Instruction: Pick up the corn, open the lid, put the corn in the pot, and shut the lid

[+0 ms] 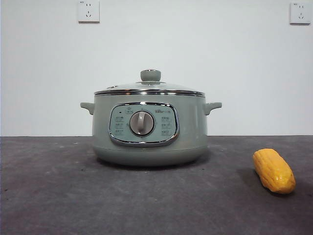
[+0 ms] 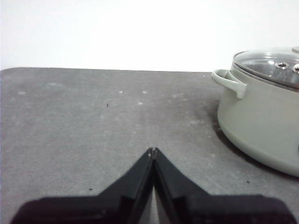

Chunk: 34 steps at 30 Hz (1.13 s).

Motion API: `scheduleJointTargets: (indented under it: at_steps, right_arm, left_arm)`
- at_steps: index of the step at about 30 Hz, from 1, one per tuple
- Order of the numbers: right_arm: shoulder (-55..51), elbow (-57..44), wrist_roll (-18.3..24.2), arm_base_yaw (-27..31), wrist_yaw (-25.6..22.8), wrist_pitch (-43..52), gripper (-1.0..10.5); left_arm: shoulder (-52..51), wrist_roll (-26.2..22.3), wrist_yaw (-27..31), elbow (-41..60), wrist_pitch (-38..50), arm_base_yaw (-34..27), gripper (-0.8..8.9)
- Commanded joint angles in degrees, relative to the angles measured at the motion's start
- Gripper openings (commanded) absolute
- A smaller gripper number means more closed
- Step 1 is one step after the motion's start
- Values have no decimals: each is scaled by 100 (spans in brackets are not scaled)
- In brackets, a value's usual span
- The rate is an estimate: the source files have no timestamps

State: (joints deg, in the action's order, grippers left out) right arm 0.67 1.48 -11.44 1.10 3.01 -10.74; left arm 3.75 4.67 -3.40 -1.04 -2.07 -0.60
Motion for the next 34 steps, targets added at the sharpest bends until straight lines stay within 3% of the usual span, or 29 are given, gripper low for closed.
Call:
scheduleJointTargets:
  at_steps: [1, 9, 15, 26, 30, 34]
  right_arm:
    - [-13, 24, -476, 2, 0, 26, -9]
    - [103, 634, -992, 2, -2, -129, -9]
    - [758, 1403, -1130, 2, 63, -223, -9]
    - [2885, 3687, -990, 2, 330, -2236, -1]
    - [3606, 4441, -986, 2, 533, -3008, 0]
    - [4168, 4918, -992, 0, 1182, -3373, 2]
  left_arm:
    - [2, 197, -7, 59, 42, -7, -3]
    - [57, 621, -369, -184, -24, -7, -6]
    - [511, 717, -682, -699, -181, -7, -6]
    - [2284, 734, -1276, -2282, -1008, -7, -5]
    - [2900, 734, -2017, -2844, -1241, -7, -4]
    - [3421, 734, -3217, -3176, -1252, -7, -4]
